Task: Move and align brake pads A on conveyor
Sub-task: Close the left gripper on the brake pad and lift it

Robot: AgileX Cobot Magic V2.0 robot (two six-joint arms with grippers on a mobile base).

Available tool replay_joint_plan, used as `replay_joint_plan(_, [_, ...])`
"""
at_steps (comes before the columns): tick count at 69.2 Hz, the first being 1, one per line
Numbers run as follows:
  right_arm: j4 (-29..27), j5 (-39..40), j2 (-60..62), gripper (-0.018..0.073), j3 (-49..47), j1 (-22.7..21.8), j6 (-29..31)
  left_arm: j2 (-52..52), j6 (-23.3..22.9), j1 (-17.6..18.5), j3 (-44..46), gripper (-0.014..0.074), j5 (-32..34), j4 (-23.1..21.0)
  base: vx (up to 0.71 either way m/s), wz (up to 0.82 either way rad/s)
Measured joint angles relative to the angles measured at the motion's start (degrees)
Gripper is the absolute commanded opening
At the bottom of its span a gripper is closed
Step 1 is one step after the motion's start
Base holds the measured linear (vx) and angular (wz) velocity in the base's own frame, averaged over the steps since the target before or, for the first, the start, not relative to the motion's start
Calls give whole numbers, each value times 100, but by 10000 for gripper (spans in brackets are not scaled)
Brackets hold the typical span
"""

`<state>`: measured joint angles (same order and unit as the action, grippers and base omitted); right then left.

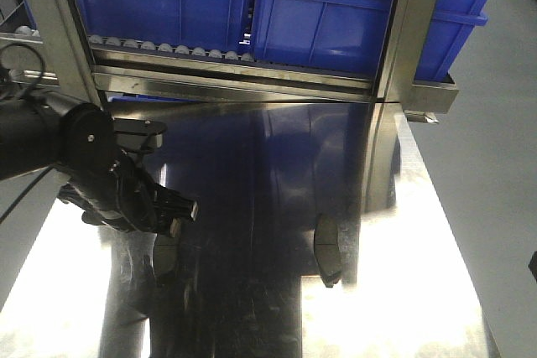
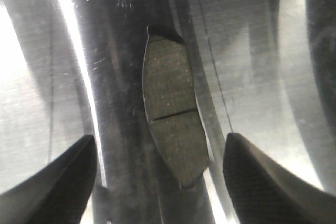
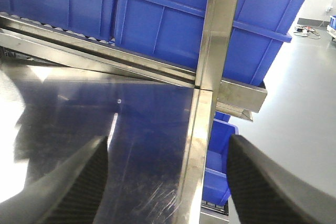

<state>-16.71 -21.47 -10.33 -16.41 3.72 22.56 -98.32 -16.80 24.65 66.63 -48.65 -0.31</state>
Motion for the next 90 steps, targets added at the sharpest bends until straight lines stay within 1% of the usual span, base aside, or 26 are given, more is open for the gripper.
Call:
replay_joint_plan(9, [0,0,0,473,0,0,0,-226,-130,4,57,463,-23,0,0,0])
replay_joint_plan(28, [0,0,0,473,0,0,0,-468,-213,4,77,463,152,-124,0,0])
replay_joint_plan(45, [0,0,0,473,0,0,0,-793,-281,4,96,463,194,-128,0,0])
replay_joint_plan(76, [0,0,0,473,0,0,0,-967,-468,4,115,461,381,-125,0,0])
replay_joint_plan(83, [0,0,0,473,0,0,0,-1026,-481,4,155,434,339,-118,0,0])
replay_joint_plan(90, [0,0,0,473,0,0,0,-1066,-488,4,183,356,305,-84,0,0])
